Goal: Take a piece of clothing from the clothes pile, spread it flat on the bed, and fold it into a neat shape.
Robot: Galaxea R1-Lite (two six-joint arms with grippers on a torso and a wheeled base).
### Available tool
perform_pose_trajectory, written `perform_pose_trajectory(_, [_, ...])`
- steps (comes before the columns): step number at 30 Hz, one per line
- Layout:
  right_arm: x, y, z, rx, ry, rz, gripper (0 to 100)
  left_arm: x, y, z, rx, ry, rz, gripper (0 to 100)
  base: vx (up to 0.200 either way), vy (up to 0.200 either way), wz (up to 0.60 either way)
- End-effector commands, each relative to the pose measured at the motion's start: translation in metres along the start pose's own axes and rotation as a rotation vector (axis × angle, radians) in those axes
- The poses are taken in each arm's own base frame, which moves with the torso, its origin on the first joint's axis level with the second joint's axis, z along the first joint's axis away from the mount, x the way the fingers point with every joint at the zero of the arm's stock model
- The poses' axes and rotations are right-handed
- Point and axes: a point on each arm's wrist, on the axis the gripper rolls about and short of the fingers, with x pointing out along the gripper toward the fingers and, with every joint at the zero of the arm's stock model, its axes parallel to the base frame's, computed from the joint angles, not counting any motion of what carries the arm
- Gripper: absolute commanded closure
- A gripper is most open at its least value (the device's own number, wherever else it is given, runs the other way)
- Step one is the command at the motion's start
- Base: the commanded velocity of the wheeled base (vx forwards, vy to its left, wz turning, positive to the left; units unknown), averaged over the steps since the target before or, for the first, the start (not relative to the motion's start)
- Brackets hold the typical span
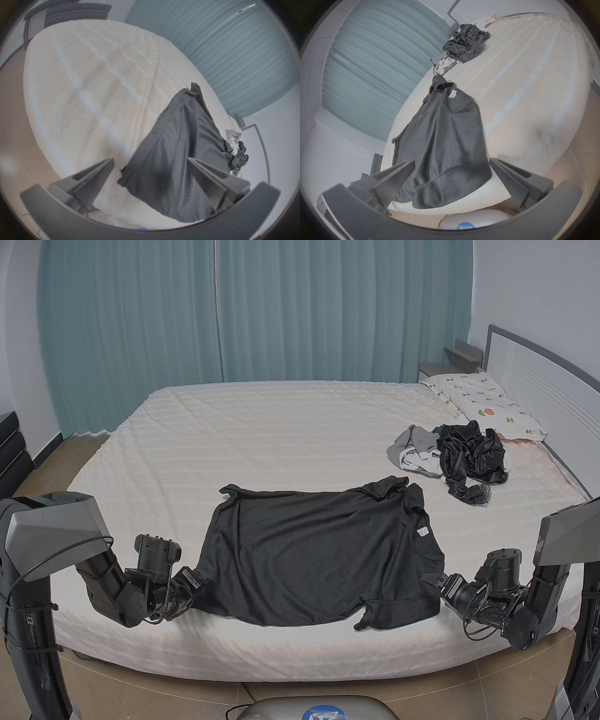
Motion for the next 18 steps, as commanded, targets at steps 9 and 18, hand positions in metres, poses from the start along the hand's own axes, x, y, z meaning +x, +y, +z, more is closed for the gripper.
perform_pose_trajectory(9, [0.007,-0.011,-0.006,0.001,0.021,-0.037,0,-0.005,0.015,-0.006,-0.001,-0.02,0.076,100,0.0,0.0,0.0])
perform_pose_trajectory(18, [0.008,-0.014,-0.007,0.005,0.023,-0.048,0,-0.031,0.026,-0.01,0.028,-0.031,0.092,100,0.0,0.0,0.0])
